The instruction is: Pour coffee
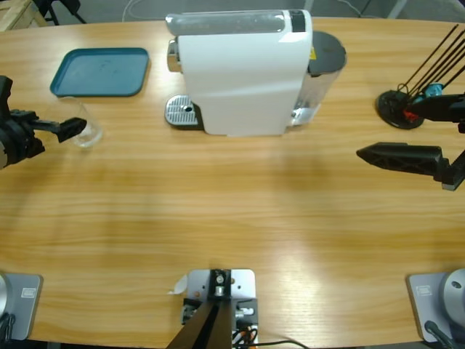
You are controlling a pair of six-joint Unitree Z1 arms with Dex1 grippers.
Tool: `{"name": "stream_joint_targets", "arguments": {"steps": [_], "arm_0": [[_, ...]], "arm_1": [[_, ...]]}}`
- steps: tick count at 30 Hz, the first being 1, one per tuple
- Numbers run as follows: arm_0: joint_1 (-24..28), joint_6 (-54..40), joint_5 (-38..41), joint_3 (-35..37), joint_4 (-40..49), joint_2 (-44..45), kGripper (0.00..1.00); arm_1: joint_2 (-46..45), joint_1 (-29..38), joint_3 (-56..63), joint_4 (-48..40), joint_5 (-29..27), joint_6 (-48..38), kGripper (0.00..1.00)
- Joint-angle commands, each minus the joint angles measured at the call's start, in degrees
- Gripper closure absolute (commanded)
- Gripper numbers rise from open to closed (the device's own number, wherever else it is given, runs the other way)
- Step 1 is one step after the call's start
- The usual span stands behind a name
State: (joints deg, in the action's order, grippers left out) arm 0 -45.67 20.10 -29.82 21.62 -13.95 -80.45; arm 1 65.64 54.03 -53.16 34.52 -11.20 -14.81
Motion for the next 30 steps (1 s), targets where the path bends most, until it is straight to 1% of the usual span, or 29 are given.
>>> {"name": "stream_joint_targets", "arguments": {"steps": [1, 8, 9, 10, 11, 13, 14, 16, 18, 19, 20, 21, 22, 23, 26, 30], "arm_0": [[2.22, -0.39, -3.23, -1.40, -4.66, -7.14, 0.000], [3.92, -0.87, -2.96, -1.23, -11.82, -13.38, 0.011], [3.92, -0.94, -2.96, -1.23, -12.10, -13.79, 0.028], [3.92, -0.94, -3.11, -1.28, -12.14, -14.23, 0.077], [3.92, -0.83, -3.23, -1.40, -12.15, -14.84, 0.099], [3.92, -0.71, -3.28, -1.56, -12.87, -15.67, 0.090], [3.92, -0.57, -3.65, -1.51, -13.26, -16.13, 0.043], [3.92, -0.43, -5.21, -1.49, -14.68, -17.14, 0.034], [3.92, -0.85, -5.41, -1.51, -15.63, -17.55, 0.139], [3.92, -0.88, -5.28, -1.56, -15.72, -17.64, 0.282], [3.92, -1.06, -5.27, -1.75, -15.86, -17.60, 0.449], [3.92, -1.16, -5.11, -2.14, -16.20, -17.50, 0.701], [3.92, -1.59, -5.07, -2.54, -16.83, -17.44, 0.923], [3.92, -1.97, -5.07, -3.05, -17.50, -17.36, 1.000], [3.92, -1.69, -5.74, -4.71, -17.67, -16.88, 1.000], [3.84, -4.47, -4.81, -6.06, -18.20, -16.20, 1.000]], "arm_1": [[2.65, 0.55, 2.38, -0.14, -0.99, -0.83, 0.000], [4.50, 0.55, 1.92, -1.62, -1.20, -0.94, 0.000], [4.65, 0.55, 1.92, -1.88, -1.18, -1.01, 0.000], [4.86, 0.55, 1.92, -2.16, -1.20, -1.01, 0.000], [5.06, 0.55, 1.92, -2.37, -1.20, -1.01, 0.000], [5.43, 0.55, 1.92, -2.76, -1.20, -1.01, 0.000], [5.51, 0.55, 1.92, -2.79, -1.20, -1.01, 0.000], [5.48, 0.55, 2.17, -2.88, -1.20, -1.06, 0.000], [5.50, 0.55, 2.27, -2.95, -1.20, -1.17, 0.000], [5.55, 0.55, 2.27, -3.16, -1.20, -1.25, 0.000], [5.55, 0.55, 2.27, -3.48, -1.20, -1.31, 0.000], [5.64, 0.55, 2.27, -3.64, -1.20, -1.36, 0.000], [5.73, 0.55, 2.32, -3.79, -1.20, -1.43, 0.000], [5.73, 0.55, 2.36, -3.85, -1.20, -1.45, 0.000], [5.59, 0.55, 2.36, -3.85, -1.20, -1.53, 0.000], [5.50, 0.55, 2.45, -3.85, -1.21, -1.66, 0.000]]}}
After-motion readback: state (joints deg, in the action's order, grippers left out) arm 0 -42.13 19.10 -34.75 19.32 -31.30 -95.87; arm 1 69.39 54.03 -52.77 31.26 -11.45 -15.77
